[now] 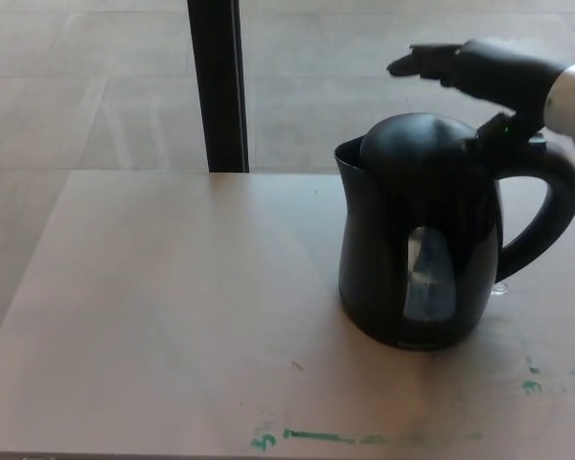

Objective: The robot uses its right hand to push down on the lid of a kettle kept in the middle of the desk to close it

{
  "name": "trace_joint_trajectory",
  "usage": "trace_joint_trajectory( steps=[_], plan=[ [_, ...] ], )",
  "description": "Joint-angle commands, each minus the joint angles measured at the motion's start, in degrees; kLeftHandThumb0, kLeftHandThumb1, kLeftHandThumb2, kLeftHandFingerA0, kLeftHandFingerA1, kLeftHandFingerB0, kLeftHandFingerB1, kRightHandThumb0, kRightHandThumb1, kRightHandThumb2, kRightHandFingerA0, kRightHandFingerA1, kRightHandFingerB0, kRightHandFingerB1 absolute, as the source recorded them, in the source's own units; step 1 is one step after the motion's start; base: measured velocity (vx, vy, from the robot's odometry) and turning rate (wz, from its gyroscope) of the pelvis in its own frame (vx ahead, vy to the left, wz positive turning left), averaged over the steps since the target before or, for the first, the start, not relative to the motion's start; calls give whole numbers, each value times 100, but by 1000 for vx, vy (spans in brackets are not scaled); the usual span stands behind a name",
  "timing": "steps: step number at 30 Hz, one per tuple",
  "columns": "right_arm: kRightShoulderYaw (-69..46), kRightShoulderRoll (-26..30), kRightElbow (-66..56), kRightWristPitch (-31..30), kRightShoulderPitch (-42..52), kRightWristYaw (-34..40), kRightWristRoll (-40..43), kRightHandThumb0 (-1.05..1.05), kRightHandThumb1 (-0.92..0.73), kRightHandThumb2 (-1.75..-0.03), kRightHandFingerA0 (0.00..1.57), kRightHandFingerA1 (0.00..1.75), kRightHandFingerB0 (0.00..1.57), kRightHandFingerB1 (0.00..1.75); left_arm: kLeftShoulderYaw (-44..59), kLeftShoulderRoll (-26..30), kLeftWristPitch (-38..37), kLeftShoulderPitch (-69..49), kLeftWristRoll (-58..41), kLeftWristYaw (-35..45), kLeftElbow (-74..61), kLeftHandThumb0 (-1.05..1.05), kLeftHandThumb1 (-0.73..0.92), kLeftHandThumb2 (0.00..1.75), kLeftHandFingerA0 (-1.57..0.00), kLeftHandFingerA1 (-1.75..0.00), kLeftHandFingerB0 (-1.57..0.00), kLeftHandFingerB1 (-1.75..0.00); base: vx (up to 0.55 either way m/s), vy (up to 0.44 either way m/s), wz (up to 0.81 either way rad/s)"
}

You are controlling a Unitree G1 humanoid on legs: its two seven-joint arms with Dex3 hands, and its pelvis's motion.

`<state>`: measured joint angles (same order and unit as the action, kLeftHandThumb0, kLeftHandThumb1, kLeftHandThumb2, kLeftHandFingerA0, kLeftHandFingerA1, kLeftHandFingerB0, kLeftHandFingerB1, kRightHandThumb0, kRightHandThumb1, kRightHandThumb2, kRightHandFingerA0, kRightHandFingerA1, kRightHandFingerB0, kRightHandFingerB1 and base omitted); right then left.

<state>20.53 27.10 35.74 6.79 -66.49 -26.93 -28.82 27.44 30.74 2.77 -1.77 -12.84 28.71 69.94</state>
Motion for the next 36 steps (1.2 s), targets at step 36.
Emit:
trace_joint_trajectory(
  steps=[36],
  plan=[
    [-7832, 1256, -521, -984, 5697, -1008, 3958, -99, -84, -66, 26, 73, 26, 58, -15, 46, -87, -287, -30, -15, 121, -69, 65, 60, -50, -45, -32, -32, 0, 0, 0]
  ],
)
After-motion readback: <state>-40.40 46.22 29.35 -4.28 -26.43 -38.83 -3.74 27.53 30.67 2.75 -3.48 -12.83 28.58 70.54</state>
